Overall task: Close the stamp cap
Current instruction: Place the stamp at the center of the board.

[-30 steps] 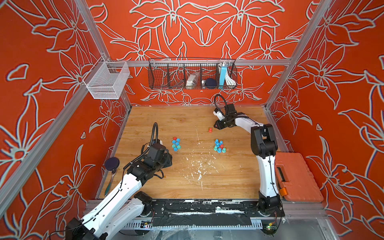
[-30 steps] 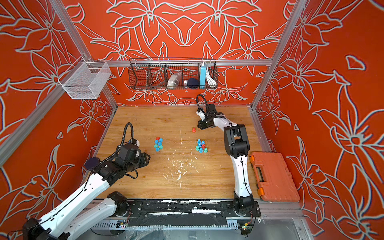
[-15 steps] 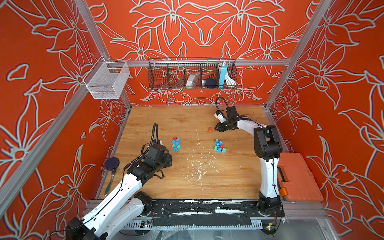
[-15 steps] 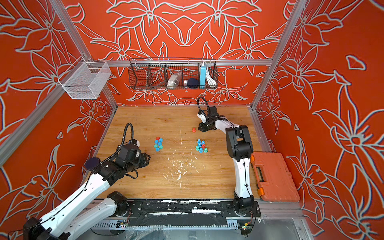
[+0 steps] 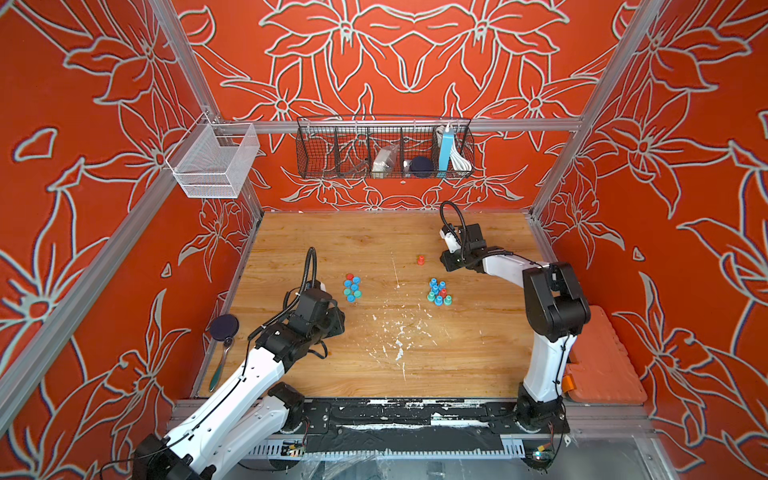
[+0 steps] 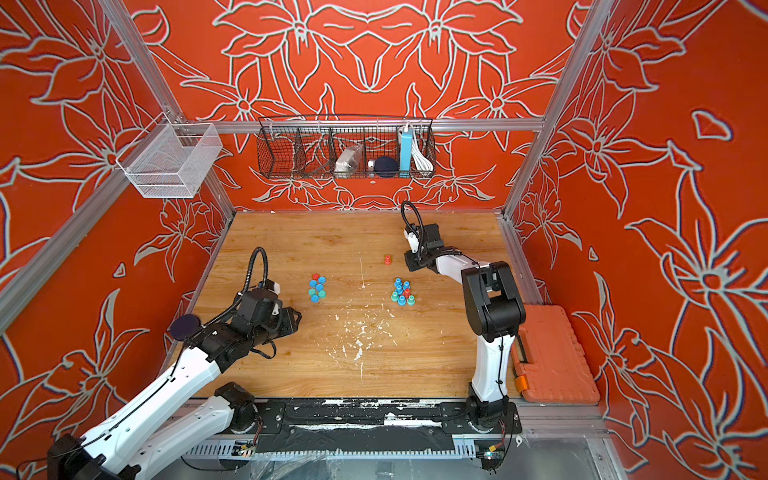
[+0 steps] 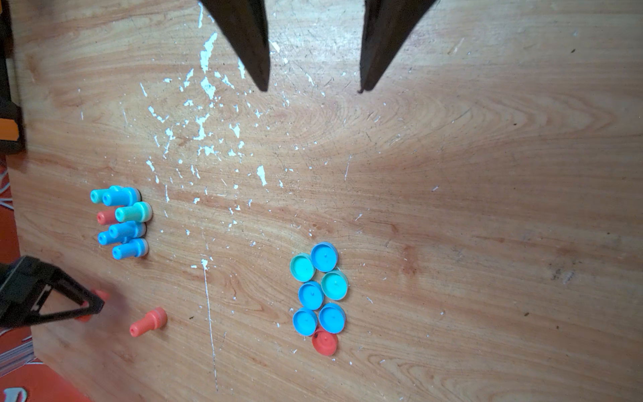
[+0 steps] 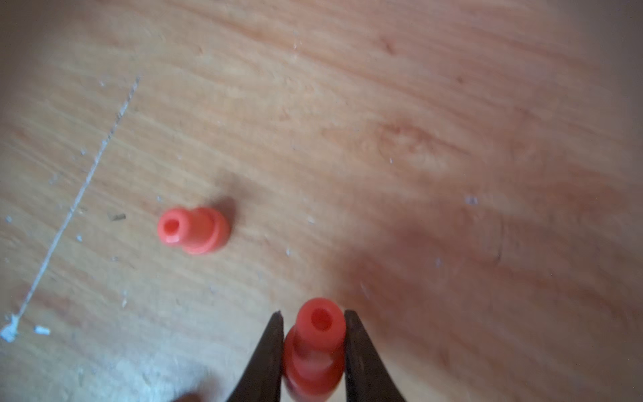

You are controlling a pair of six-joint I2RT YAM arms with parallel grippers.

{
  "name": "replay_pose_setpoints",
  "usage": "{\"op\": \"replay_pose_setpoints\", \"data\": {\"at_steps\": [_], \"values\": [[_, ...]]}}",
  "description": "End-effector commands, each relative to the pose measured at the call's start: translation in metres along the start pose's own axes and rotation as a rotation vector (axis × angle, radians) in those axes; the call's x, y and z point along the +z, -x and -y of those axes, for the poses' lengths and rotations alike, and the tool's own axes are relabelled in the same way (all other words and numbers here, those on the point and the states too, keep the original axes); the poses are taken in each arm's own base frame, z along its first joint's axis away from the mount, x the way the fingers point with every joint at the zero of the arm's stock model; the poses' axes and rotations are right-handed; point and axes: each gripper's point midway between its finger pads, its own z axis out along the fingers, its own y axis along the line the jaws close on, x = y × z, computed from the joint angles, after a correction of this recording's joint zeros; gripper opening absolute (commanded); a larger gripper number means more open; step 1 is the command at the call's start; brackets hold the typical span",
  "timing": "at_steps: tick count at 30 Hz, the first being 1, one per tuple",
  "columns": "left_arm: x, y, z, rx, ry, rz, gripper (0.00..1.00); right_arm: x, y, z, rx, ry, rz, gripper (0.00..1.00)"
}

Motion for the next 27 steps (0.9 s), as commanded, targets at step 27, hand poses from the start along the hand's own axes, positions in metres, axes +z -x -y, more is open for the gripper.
{"op": "replay_pose_setpoints", "data": {"at_steps": [27], "values": [[-0.011,0.001,-0.003,-0.010,-0.030,0.039,0.44,-0.099,-0.024,-0.242,-0.136,0.418,0.476,0.00]]}}
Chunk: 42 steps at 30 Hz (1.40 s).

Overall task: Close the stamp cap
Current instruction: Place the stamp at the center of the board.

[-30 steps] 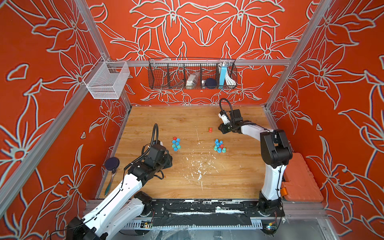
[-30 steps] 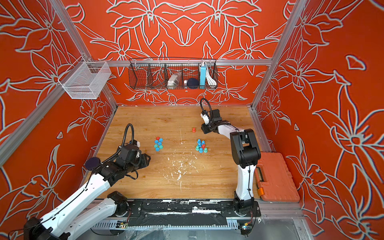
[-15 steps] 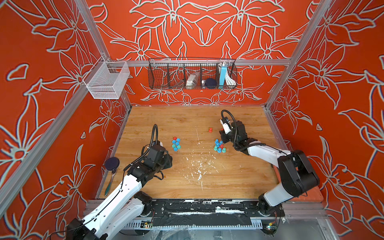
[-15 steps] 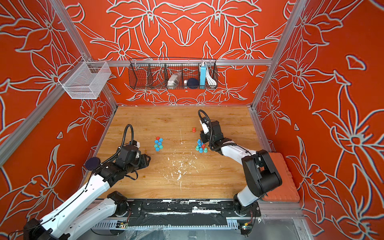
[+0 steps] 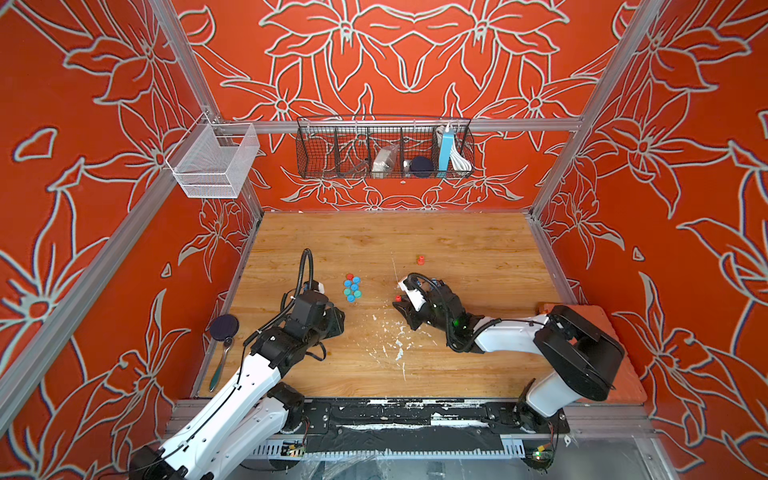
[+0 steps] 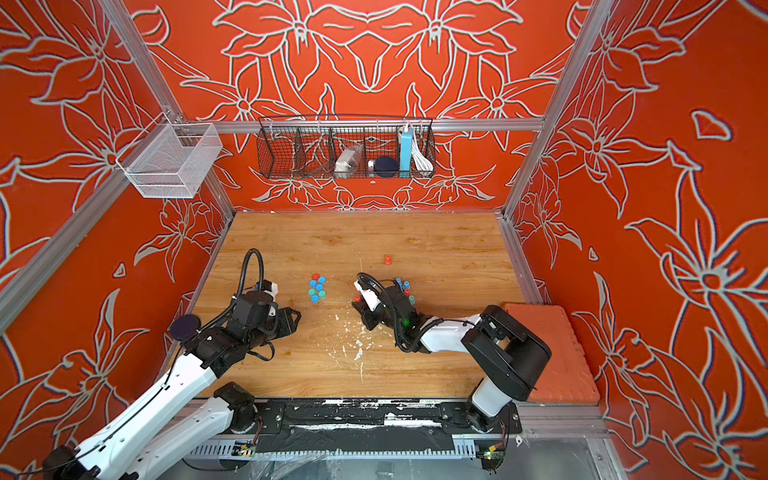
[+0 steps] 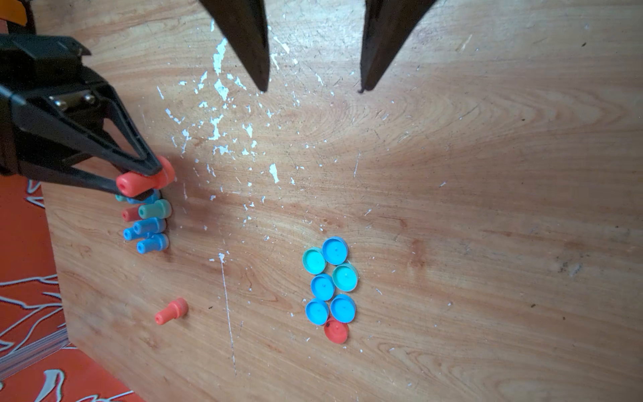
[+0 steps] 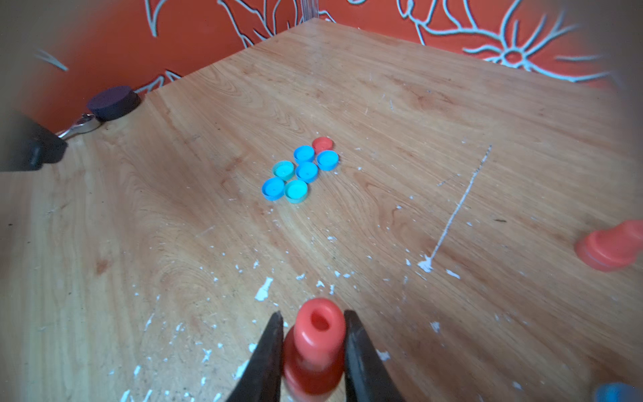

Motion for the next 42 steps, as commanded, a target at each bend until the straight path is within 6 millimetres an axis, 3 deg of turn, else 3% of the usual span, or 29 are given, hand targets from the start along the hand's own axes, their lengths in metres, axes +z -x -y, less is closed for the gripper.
{"op": "replay_pose_setpoints", "data": {"at_steps": [1,14,26,31,42], "values": [[-0.002,-0.005,-0.009,-0.005,0.023,-0.002,0.44,0.004,0.007,-0.004,0.013,-0.020,0.056,0.00],[-0.004,-0.008,-0.009,-0.022,0.009,-0.006,0.44,0.011,-0.052,-0.025,-0.007,-0.015,-0.053,0.00],[-0.003,-0.008,-0.008,-0.018,0.008,-0.012,0.44,0.015,-0.089,-0.032,0.019,-0.010,-0.116,0.00],[-0.004,-0.008,-0.008,-0.016,0.008,-0.011,0.44,0.011,-0.095,-0.033,0.014,-0.008,-0.135,0.00],[-0.003,-0.006,-0.005,-0.022,-0.003,-0.006,0.46,-0.001,-0.092,-0.038,-0.013,0.011,-0.165,0.28]]}}
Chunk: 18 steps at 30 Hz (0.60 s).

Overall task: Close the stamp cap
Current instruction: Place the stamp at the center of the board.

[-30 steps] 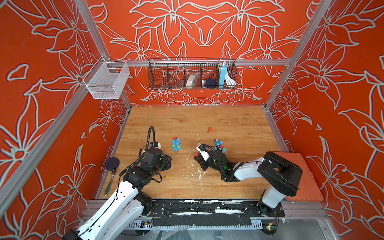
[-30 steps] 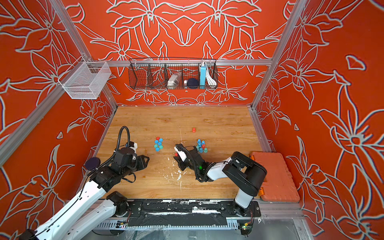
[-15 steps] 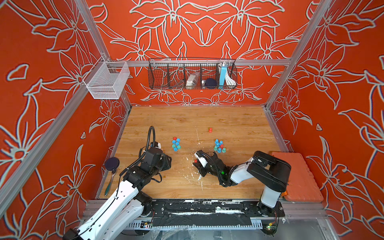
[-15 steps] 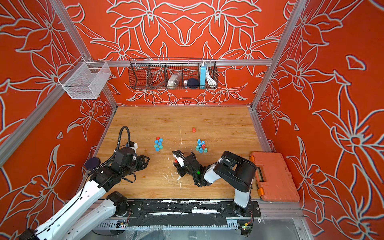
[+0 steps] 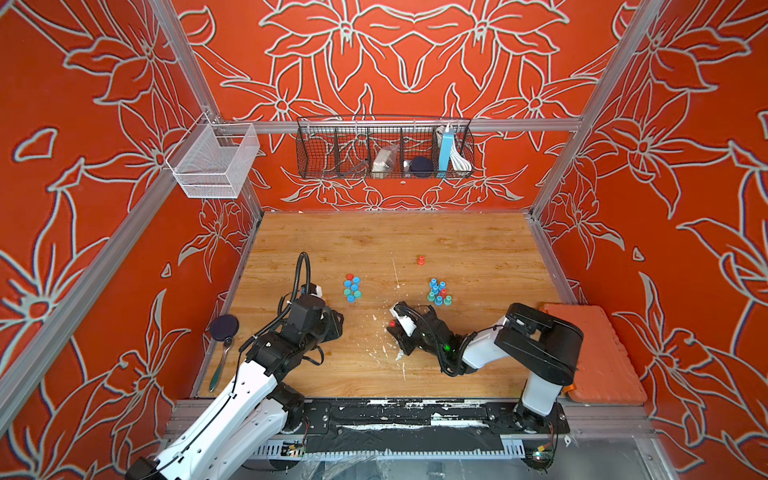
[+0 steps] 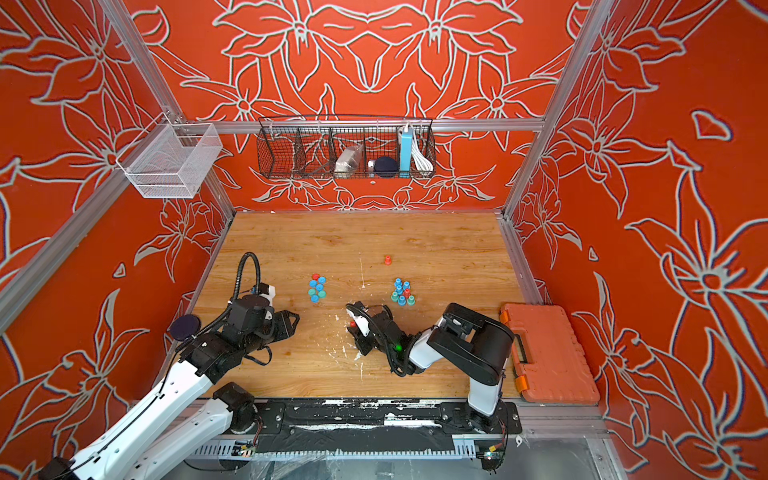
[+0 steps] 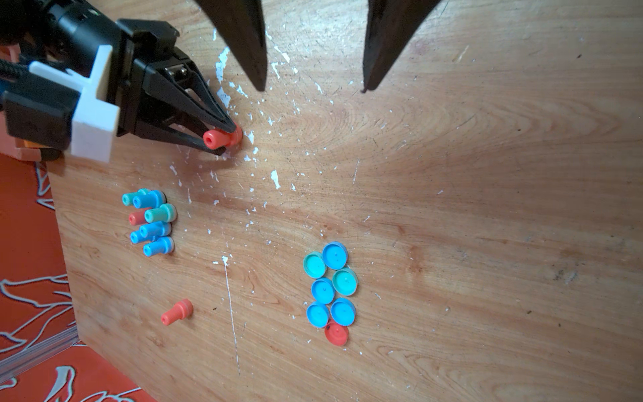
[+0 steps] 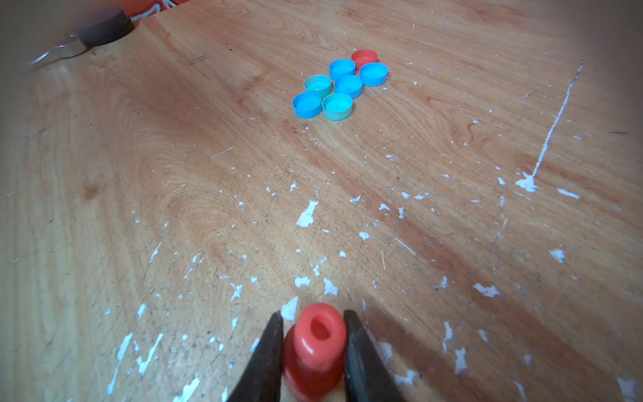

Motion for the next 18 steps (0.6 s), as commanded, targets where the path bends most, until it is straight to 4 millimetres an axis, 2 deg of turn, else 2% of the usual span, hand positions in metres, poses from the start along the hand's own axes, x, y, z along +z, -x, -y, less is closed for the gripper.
{"op": "replay_pose_setpoints", "data": {"at_steps": [1,7,13,18], "values": [[0.002,0.000,-0.002,-0.018,0.004,-0.001,0.46,-0.010,-0.011,-0.001,-0.011,-0.008,-0.051,0.29],[0.003,0.002,0.001,-0.018,-0.006,-0.002,0.47,-0.021,-0.003,-0.003,-0.049,-0.004,-0.072,0.39],[0.004,0.001,0.003,-0.013,-0.012,-0.006,0.47,-0.024,-0.010,-0.003,-0.047,-0.002,-0.097,0.44],[0.002,0.005,0.005,-0.009,-0.017,0.002,0.47,-0.034,0.006,-0.008,-0.045,0.004,-0.097,0.47]]}}
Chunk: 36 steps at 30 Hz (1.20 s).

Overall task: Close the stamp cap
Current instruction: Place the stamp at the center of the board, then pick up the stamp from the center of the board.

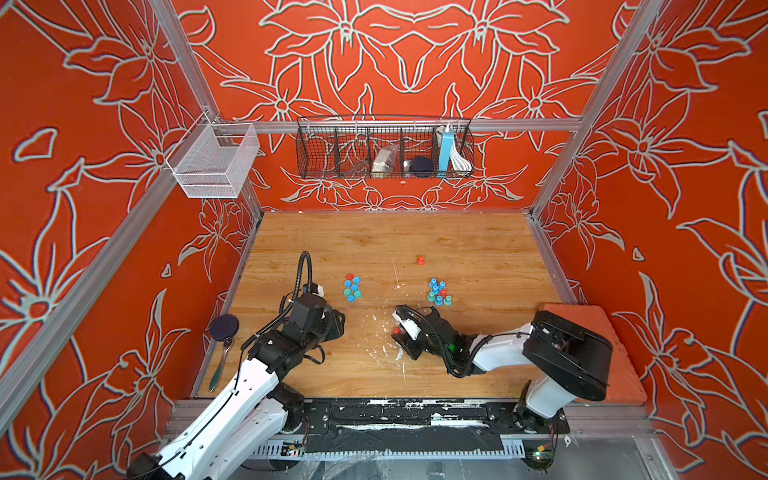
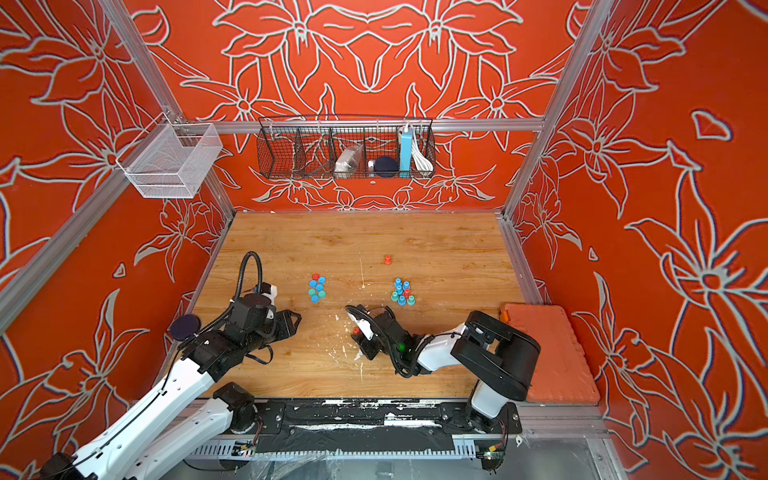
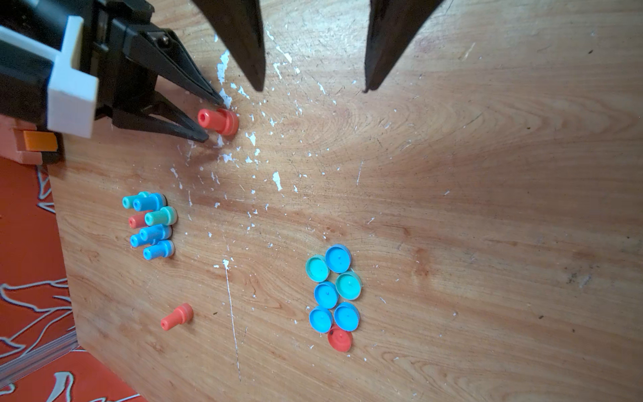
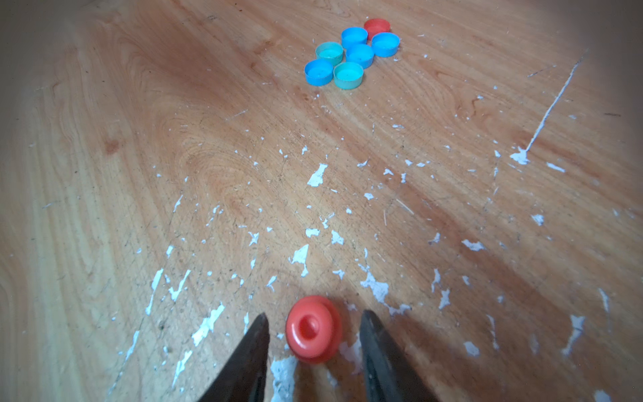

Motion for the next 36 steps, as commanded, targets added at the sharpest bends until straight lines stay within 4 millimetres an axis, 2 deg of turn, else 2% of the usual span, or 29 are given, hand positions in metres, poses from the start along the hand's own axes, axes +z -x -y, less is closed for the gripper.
{"op": "replay_pose_setpoints", "data": {"at_steps": [1,5,7,9,12,15,16,18,21,28,36], "values": [[-0.002,0.007,0.003,-0.009,-0.011,0.018,0.47,-0.014,0.015,-0.004,-0.003,0.003,-0.002,0.48],[-0.004,0.010,0.006,-0.008,-0.017,0.026,0.47,-0.038,0.043,-0.007,-0.011,0.005,-0.021,0.55],[-0.005,0.012,0.007,-0.002,-0.015,0.031,0.47,-0.053,0.059,0.004,0.020,-0.071,-0.066,0.61],[-0.007,0.013,0.006,0.002,-0.008,0.031,0.47,-0.068,0.073,0.013,0.034,-0.122,-0.158,0.61],[-0.006,0.012,0.006,0.003,-0.005,0.023,0.47,-0.083,0.083,0.017,0.056,-0.120,-0.386,0.62],[-0.005,0.012,0.006,0.001,-0.006,0.023,0.47,-0.087,0.070,0.011,0.054,-0.075,-0.707,0.58],[-0.005,0.012,0.006,0.002,-0.005,0.023,0.47,-0.090,0.059,0.006,0.063,-0.053,-0.822,0.52],[-0.005,0.013,0.006,0.001,-0.005,0.026,0.47,-0.089,0.052,-0.005,0.086,0.003,-0.919,0.47],[-0.007,0.015,0.005,0.004,0.003,0.031,0.47,-0.084,0.051,-0.012,0.129,0.030,-0.939,0.48],[-0.007,0.016,0.006,-0.002,0.006,0.034,0.47,-0.068,0.021,-0.010,0.171,0.003,-1.016,0.47],[-0.006,0.016,0.006,0.001,0.008,0.028,0.47,-0.041,0.013,-0.009,0.223,-0.015,-0.983,0.45]]}}
